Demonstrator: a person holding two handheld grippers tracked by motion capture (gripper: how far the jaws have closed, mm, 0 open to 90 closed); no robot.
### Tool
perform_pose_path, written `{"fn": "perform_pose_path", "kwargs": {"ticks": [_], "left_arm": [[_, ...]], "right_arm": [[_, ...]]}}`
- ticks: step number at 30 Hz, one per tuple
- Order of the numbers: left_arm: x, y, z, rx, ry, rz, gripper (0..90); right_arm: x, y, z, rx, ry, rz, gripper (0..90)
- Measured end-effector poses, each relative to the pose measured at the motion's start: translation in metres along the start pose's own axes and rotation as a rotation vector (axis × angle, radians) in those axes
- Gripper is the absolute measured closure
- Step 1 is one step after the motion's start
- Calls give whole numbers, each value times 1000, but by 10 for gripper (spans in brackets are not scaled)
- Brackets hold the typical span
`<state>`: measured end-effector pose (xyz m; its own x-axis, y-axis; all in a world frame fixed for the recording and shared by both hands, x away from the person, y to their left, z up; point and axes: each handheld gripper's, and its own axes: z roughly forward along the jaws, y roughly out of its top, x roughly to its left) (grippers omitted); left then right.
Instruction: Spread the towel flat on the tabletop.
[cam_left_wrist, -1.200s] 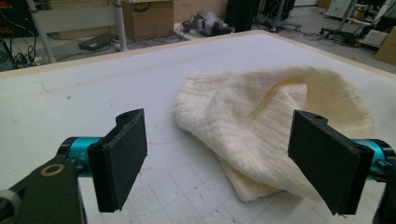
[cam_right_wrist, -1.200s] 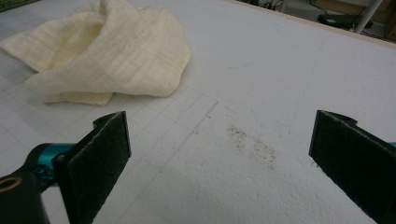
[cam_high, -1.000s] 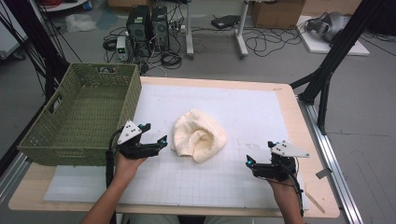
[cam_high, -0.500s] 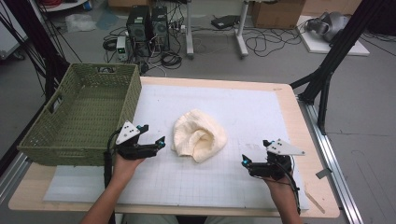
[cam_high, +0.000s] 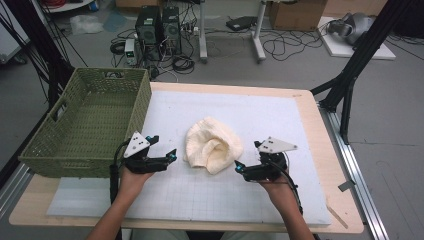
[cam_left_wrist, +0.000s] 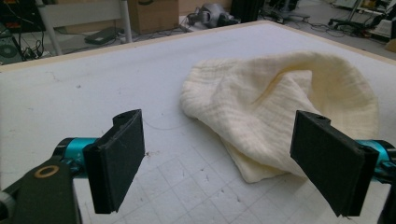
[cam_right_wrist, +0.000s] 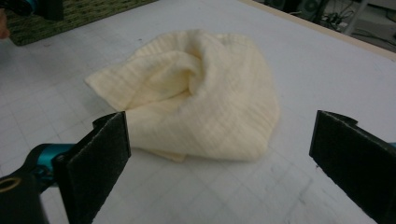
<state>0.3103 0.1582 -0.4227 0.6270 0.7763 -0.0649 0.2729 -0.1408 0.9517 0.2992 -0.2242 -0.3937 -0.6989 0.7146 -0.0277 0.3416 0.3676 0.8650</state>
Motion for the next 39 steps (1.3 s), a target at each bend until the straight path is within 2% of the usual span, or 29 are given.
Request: {"fn": "perform_pose_path", "kwargs": {"ticks": [4,7,9,11,16,17,18,22,26,31,33,36,39], "left_arm": [[1,-1,0,4,2,0,182],[2,-2,-1,11,10,6,183],[3,-2,-1,13,17,4,183],[4,-2,-1,15,21,5,185],[4,-3,0,23,20,10,187],[4,-3,0,23,21,8,188],[4,-3,0,22,22,6,188],[5,-3,0,20,23,3,191],[5,-3,0,19,23,3,191],[5,-3,0,16,23,1,192],[5,-3,0,18,24,2,193],[6,-3,-1,19,24,3,196],[5,-3,-1,17,24,2,198]], "right_arm": [[4,15,18,0,18,-33,71],[4,23,30,0,31,-38,82],[5,30,36,-2,53,-55,166],[8,36,43,-1,60,-82,174],[22,49,68,42,132,-152,271],[29,51,80,77,158,-177,285],[29,51,80,77,158,-177,285],[39,48,98,126,187,-199,288],[43,42,114,186,202,-219,339],[43,33,128,268,209,-230,488],[45,30,131,297,216,-242,574],[48,32,129,287,233,-258,789],[47,37,119,254,246,-260,848]]}}
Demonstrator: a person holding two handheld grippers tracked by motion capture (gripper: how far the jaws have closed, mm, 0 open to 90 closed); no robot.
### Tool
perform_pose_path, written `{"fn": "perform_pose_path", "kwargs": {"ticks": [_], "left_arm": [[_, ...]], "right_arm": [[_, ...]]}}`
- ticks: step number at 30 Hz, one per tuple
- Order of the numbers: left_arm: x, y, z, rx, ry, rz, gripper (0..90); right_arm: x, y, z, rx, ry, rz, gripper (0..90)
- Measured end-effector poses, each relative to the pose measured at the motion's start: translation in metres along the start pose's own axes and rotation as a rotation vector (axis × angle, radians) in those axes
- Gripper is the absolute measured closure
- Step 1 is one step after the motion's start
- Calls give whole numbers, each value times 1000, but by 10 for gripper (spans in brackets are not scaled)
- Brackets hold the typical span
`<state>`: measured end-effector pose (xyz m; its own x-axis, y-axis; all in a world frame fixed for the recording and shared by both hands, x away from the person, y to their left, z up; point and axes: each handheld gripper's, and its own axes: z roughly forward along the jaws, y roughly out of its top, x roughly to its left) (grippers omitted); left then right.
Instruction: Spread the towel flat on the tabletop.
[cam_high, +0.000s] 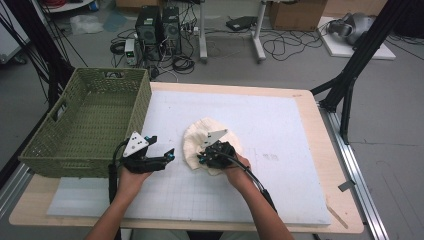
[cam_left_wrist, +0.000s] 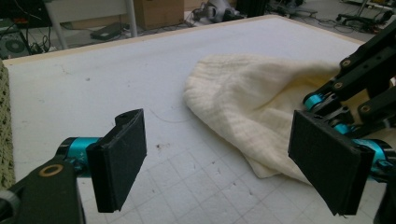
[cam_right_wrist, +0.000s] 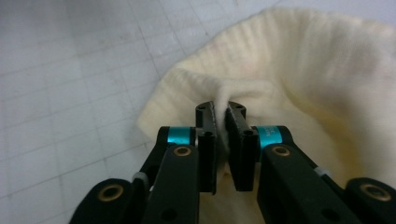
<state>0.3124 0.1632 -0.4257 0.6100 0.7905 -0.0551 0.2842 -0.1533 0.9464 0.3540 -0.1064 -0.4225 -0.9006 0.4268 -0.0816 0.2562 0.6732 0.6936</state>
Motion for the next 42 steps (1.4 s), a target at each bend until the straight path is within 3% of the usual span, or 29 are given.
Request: {"fn": "perform_pose_path", "kwargs": {"ticks": [3,7,8,11,13,17,21,24,29,30,36,39,42], "left_arm": [[0,0,0,-4,1,-3,201],[-2,0,0,-4,-1,1,202],[-2,0,0,-4,-1,1,202],[-3,0,1,0,-3,6,202],[-4,0,2,2,-6,4,202],[-5,-1,5,9,-14,4,203],[-6,-1,6,15,-19,9,208],[-6,-1,7,15,-20,7,208],[-6,-2,6,16,-20,8,208],[-6,-2,6,16,-19,8,208],[-7,-2,6,16,-18,5,209],[-6,-2,6,15,-18,3,209],[-6,-2,7,16,-18,6,209]], "right_arm": [[-2,1,-16,-65,5,32,851],[-12,-8,-49,-196,-2,155,851],[-19,-15,-65,-247,-24,204,851],[-26,-23,-81,-277,-57,244,851],[-39,-36,-99,-289,-116,287,850],[-52,-49,-109,-299,-165,319,850],[-69,-63,-116,-286,-254,400,850],[-82,-76,-116,-232,-319,468,850],[-95,-90,-117,-175,-411,513,848],[-100,-97,-117,-132,-452,538,850],[-111,-119,-119,-40,-522,594,848],[-113,-129,-121,9,-567,592,774],[-114,-135,-133,-24,-608,613,681]]}}
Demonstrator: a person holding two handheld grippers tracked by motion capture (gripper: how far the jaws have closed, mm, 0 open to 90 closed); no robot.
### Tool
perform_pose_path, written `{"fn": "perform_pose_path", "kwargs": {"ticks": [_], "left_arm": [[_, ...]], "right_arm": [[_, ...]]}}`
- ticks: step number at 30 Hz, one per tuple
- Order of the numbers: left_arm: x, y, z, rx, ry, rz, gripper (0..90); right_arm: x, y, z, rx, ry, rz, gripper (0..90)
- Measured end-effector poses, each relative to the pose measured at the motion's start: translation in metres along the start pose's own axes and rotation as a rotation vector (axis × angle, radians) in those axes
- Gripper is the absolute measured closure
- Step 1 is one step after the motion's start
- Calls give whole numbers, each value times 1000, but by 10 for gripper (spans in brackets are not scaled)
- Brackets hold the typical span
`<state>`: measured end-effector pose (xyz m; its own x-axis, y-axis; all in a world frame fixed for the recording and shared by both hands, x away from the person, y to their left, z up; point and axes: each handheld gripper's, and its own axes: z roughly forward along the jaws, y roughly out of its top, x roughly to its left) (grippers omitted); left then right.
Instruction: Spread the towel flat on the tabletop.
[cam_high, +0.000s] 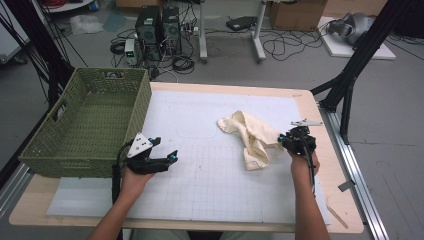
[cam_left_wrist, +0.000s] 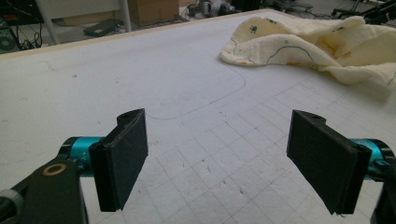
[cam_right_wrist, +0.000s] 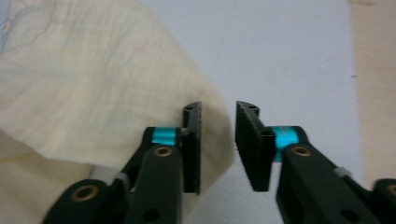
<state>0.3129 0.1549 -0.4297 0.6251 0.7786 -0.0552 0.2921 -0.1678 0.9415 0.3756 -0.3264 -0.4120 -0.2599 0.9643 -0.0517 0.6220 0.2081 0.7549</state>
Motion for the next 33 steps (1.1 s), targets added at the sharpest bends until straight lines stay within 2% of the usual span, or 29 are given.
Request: {"fn": "perform_pose_path", "kwargs": {"ticks": [2,4,7,8,9,12,13,15,18,20,22,26,30,33], "left_arm": [[0,0,1,1,-2,1,208],[-1,0,1,0,-3,3,209],[-2,1,2,-1,-4,5,209],[-2,1,2,-2,-5,3,209],[-2,1,2,-3,-4,6,209],[-2,1,1,-3,-2,2,208],[-2,1,2,-3,-2,1,209],[-2,1,1,-3,-2,2,209],[-1,0,1,-3,-3,3,208],[-1,0,1,-1,0,0,209],[0,0,1,1,2,2,209],[1,0,0,-1,4,1,209],[2,0,-1,-5,6,-9,209],[2,-1,-1,-4,9,-9,210]], "right_arm": [[-3,1,-9,-43,14,21,614],[-2,3,-17,-94,36,12,572],[8,7,-27,-158,88,-36,517],[19,9,-32,-201,121,-73,494],[19,9,-32,-201,121,-73,494],[38,14,-36,-250,203,-136,495],[45,16,-35,-244,251,-154,500],[60,18,-29,-199,284,-222,519],[76,18,-15,-134,350,-256,532],[84,17,-3,-85,364,-278,542],[89,16,11,-36,355,-285,557],[90,11,33,39,281,-266,592],[90,8,43,79,297,-263,650],[89,7,43,80,316,-250,750]]}}
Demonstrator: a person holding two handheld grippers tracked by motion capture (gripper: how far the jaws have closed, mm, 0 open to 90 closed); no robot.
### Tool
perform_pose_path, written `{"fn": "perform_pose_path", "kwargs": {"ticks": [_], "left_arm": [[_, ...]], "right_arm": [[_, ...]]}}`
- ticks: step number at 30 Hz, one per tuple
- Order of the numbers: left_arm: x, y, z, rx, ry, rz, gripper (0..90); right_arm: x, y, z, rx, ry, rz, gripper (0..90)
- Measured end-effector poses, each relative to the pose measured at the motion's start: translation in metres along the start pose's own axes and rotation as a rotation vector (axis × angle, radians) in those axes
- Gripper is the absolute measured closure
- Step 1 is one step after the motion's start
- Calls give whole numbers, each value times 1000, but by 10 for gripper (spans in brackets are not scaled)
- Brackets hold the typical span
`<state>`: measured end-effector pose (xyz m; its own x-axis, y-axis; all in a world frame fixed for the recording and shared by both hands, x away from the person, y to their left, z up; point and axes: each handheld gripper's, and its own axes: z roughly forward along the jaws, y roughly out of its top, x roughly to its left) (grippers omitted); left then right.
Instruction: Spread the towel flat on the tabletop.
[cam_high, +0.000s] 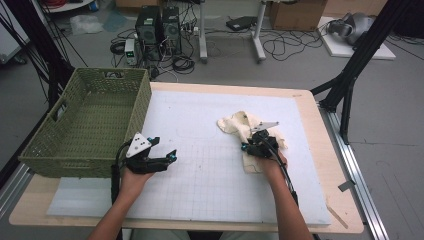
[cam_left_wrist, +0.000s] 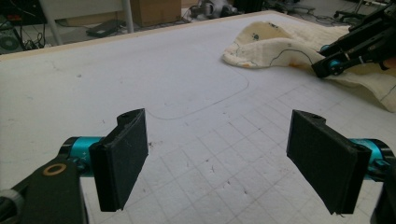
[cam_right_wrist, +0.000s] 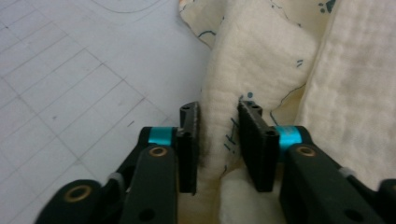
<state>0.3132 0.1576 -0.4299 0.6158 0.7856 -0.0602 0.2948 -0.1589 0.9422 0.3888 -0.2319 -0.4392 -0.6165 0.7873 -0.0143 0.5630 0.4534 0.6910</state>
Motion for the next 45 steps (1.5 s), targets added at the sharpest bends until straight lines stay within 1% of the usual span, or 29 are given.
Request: {"fn": "perform_pose_path", "kwargs": {"ticks": [1,2,5,7,9,13,17,18,19,20,21,23,24,26,27,29,30,32,34,36,37,39,40,41,42,43,45], "left_arm": [[0,0,0,0,1,1,209],[0,0,0,0,2,2,210],[1,0,0,2,3,4,210],[1,0,0,3,5,4,211],[1,0,0,3,4,4,211],[2,0,-1,0,9,1,212],[2,0,-1,1,8,3,212],[2,0,-1,1,10,2,212],[3,0,-1,0,12,0,212],[3,-1,-2,2,13,-2,212],[4,-1,-2,2,16,-2,212],[4,-1,-3,3,17,-4,213],[4,-1,-3,2,17,-5,213],[3,-1,-3,4,16,-1,213],[3,-1,-2,6,13,-1,213],[2,-2,-1,7,10,0,213],[2,-2,-1,9,10,2,213],[1,-2,0,8,8,1,213],[1,-2,0,11,7,3,213],[1,-2,1,13,6,3,213],[1,-2,1,13,5,2,213],[1,-2,1,12,5,2,213],[1,-2,1,11,5,1,213],[1,-2,1,11,5,1,213],[1,-2,1,11,4,2,213],[1,-2,1,9,4,-3,213],[1,-2,1,11,2,0,213]], "right_arm": [[0,0,-1,1,9,-5,793],[1,-1,-1,-1,21,-6,810],[7,-4,-3,-17,107,19,826],[15,-6,-3,-24,150,28,824],[25,-7,-3,-36,198,36,824],[51,-6,1,-59,285,16,823],[74,0,5,-86,371,11,823],[79,2,6,-95,389,9,820],[84,3,5,-100,397,3,810],[87,4,5,-104,390,-17,779],[89,5,5,-98,378,-26,711],[87,5,2,-100,365,-34,631],[85,6,-1,-114,358,-28,583],[80,7,-9,-147,338,-26,539],[77,8,-14,-160,330,-31,535],[71,11,-23,-166,267,-60,529],[68,13,-26,-155,235,-78,528],[64,15,-28,-123,129,-141,516],[63,17,-27,-97,42,-188,481],[61,19,-23,-89,-18,-227,479],[60,20,-20,-82,-46,-235,482],[55,22,-16,-86,-85,-227,491],[51,23,-15,-90,-110,-214,488],[47,24,-14,-98,-117,-191,489],[42,26,-13,-96,-108,-171,490],[38,27,-12,-81,-109,-158,516],[32,28,-9,-57,-79,-162,662]]}}
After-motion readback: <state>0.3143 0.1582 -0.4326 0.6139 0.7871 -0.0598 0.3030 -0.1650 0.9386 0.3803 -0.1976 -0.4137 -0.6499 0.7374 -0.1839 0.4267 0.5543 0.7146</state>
